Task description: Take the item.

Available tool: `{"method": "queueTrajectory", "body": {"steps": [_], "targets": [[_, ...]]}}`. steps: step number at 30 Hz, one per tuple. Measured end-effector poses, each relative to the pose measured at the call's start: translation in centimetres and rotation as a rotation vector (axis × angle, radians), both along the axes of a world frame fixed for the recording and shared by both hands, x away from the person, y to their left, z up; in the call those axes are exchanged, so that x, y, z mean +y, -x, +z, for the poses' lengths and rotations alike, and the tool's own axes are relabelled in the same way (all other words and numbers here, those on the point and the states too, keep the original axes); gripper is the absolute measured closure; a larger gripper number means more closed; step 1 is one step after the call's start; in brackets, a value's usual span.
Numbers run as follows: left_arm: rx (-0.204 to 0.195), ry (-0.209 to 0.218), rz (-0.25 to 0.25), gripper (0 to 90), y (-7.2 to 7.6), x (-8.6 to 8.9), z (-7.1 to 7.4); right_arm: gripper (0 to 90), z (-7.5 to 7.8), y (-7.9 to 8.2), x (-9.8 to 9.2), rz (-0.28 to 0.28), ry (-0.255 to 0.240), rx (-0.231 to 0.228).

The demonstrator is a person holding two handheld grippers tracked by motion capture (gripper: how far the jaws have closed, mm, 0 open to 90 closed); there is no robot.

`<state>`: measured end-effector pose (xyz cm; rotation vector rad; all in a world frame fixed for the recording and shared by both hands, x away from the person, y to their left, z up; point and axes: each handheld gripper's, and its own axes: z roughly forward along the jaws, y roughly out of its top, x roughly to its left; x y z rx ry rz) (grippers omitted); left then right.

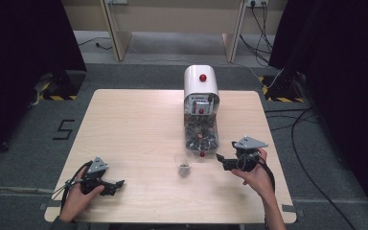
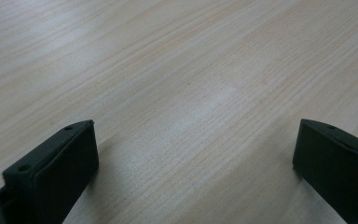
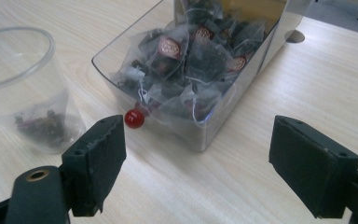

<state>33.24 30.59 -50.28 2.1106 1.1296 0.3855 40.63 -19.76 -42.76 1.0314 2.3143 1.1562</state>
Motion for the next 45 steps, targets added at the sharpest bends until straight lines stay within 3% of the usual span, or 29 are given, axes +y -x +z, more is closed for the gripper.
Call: {"method": "queueTrajectory", "body": {"steps": [14, 27, 45], "targets": [[0.0, 0.0, 0.0, 0.0, 0.0, 0.0, 0.0, 19.8, -1.7, 1.3, -0.5, 0.005, 0.025, 0.034], [0.0, 0.0, 0.0, 0.0, 0.0, 0.0, 0.0, 19.9, -3.9, 2.5, -1.1, -0.004, 0.068, 0.094], [0.0, 0.0, 0.0, 0.0, 0.0, 0.0, 0.0, 20.2, -5.1, 3.5, -2.4, -0.028, 0.131, 0.167]]}}
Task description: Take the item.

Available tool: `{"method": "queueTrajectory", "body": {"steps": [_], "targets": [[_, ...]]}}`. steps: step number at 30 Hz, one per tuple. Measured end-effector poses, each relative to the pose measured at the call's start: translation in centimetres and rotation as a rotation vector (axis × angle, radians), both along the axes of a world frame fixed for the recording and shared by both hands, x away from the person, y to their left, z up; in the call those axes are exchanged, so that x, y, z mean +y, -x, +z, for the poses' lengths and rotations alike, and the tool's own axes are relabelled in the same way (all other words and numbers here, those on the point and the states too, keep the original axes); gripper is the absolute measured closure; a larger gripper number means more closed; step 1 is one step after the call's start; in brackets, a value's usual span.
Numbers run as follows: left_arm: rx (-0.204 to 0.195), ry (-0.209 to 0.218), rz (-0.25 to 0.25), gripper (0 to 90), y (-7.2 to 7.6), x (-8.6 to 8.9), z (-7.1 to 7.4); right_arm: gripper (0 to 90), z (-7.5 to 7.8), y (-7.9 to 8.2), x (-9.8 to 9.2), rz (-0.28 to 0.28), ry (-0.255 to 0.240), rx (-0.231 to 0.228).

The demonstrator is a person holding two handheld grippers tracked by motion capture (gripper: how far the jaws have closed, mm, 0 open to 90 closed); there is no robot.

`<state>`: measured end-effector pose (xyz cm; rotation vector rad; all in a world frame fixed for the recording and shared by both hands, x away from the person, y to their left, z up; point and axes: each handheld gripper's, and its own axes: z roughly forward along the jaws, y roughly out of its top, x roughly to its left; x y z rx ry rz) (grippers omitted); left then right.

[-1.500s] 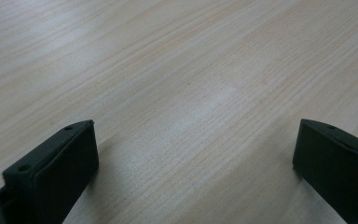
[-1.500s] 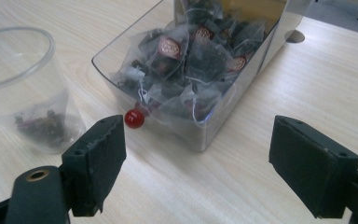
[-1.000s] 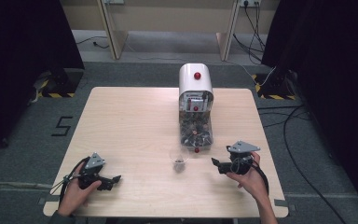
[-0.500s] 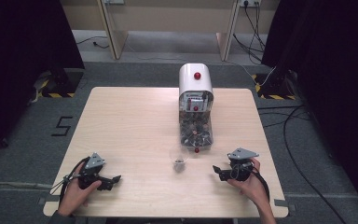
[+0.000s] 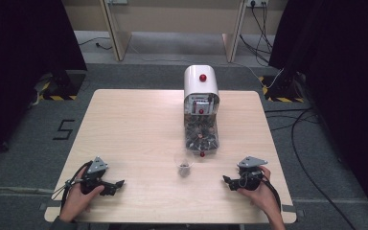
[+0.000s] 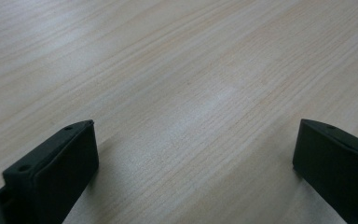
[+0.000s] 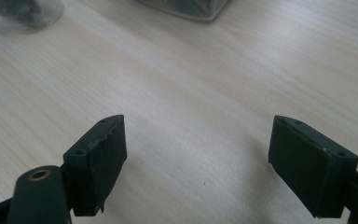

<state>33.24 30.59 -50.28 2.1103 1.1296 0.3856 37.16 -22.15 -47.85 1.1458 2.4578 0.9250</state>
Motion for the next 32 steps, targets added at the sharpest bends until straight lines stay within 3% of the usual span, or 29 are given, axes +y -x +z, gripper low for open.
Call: {"method": "queueTrajectory", "body": {"steps": [10, 18, 32], "targets": [[0.0, 0.0, 0.0, 0.0, 0.0, 0.0, 0.0, 15.8, -0.38, 0.42, -0.36, -0.005, 0.006, 0.006], [0.0, 0.0, 0.0, 0.0, 0.0, 0.0, 0.0, 13.1, -0.78, 0.83, -0.66, -0.006, -0.016, -0.031], [0.0, 0.0, 0.0, 0.0, 0.0, 0.0, 0.0, 12.8, -0.85, 0.8, -0.68, -0.004, -0.022, -0.034]]}}
